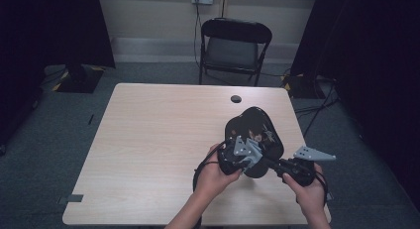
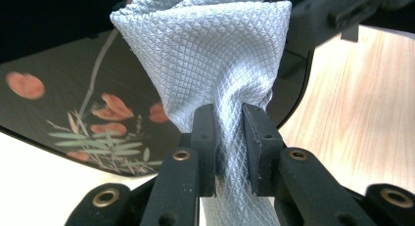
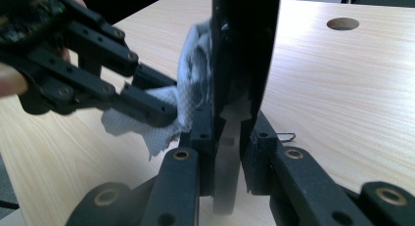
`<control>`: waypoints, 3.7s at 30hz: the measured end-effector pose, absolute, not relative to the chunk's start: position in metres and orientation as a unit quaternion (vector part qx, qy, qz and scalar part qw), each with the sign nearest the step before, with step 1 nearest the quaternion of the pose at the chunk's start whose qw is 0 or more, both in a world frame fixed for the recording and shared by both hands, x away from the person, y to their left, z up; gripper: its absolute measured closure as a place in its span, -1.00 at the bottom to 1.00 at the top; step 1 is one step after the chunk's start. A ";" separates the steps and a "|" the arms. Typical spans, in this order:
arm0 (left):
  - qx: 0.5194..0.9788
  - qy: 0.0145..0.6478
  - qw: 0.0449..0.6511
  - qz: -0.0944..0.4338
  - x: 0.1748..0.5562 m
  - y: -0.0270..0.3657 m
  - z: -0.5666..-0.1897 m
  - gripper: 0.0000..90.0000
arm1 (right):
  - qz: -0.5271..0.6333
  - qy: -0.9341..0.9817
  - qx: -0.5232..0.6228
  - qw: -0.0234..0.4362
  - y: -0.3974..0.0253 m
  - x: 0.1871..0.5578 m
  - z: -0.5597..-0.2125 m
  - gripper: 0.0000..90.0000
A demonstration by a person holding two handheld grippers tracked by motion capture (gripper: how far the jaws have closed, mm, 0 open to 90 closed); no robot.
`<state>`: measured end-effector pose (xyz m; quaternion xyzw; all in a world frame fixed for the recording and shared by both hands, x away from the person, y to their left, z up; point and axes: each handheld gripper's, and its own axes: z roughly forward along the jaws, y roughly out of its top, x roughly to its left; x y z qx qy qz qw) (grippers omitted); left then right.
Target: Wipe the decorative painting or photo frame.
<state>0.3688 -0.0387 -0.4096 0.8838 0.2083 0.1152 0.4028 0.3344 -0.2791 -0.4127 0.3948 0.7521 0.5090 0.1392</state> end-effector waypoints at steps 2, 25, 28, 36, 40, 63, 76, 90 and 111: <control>0.884 0.211 0.401 0.112 0.368 -0.038 -0.414 0.71 | 0.509 0.752 0.394 0.140 -0.279 0.334 -0.413 0.74; 0.902 0.232 0.356 0.070 0.365 -0.038 -0.472 0.71 | 0.508 0.753 0.393 0.142 -0.278 0.334 -0.412 0.74; 0.902 0.232 0.356 0.070 0.365 -0.038 -0.472 0.71 | 0.509 0.752 0.393 0.142 -0.278 0.335 -0.412 0.74; 0.904 0.232 0.353 0.070 0.363 -0.037 -0.468 0.72 | 0.509 0.752 0.394 0.141 -0.278 0.334 -0.412 0.74; 0.897 0.227 0.370 0.083 0.361 -0.035 -0.450 0.72 | 0.509 0.752 0.394 0.140 -0.279 0.334 -0.413 0.74; 0.873 0.176 0.428 0.151 0.368 -0.058 -0.337 0.71 | 0.508 0.752 0.395 0.142 -0.280 0.334 -0.413 0.75; 0.887 0.195 0.398 0.128 0.365 -0.047 -0.385 0.71 | 0.508 0.754 0.393 0.139 -0.279 0.334 -0.412 0.74; 0.901 0.224 0.363 0.083 0.364 -0.042 -0.451 0.71 | 0.503 0.758 0.391 0.139 -0.280 0.333 -0.412 0.74; 0.886 0.204 0.402 0.109 0.355 -0.037 -0.404 0.71 | 0.504 0.761 0.388 0.127 -0.285 0.331 -0.411 0.74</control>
